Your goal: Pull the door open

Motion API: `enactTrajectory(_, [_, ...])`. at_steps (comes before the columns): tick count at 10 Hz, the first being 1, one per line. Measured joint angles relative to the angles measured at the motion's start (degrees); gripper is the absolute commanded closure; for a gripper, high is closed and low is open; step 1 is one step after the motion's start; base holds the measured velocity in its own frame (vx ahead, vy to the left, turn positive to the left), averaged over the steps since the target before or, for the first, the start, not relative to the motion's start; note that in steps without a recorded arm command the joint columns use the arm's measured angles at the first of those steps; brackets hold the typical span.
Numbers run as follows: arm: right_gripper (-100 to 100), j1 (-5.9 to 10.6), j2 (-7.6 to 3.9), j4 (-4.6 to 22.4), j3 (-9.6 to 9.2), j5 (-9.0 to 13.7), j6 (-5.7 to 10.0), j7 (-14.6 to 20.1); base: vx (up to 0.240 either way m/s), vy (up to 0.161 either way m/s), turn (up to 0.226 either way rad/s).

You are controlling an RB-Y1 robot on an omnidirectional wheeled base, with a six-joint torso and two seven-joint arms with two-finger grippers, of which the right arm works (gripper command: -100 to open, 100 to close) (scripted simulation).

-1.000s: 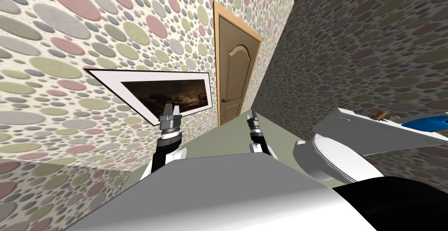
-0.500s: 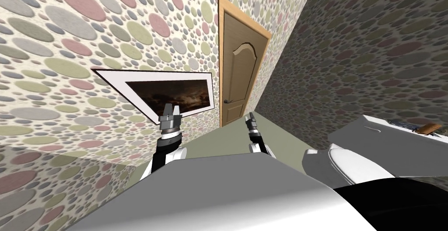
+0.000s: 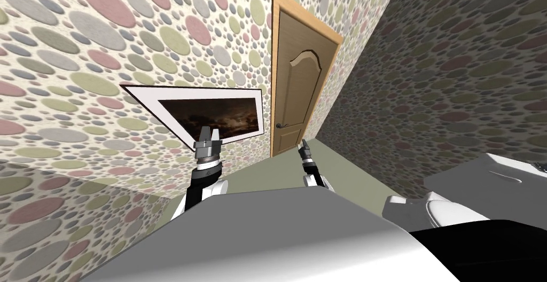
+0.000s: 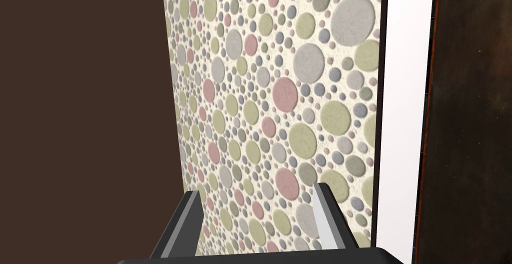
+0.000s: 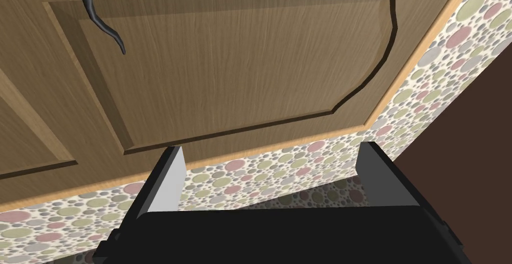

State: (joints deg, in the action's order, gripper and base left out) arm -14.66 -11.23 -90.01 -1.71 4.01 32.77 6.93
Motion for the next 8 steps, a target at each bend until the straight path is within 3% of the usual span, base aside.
enactTrajectory(6, [-100,3.87,-2.12,8.7,-1.03,-0.1,0.85,1.0,0.087,-0.047,0.129])
enactTrajectory(8, [-100,4.76,-2.77,11.1,-1.25,0.0,1.43,1.4,0.053,-0.027,0.047])
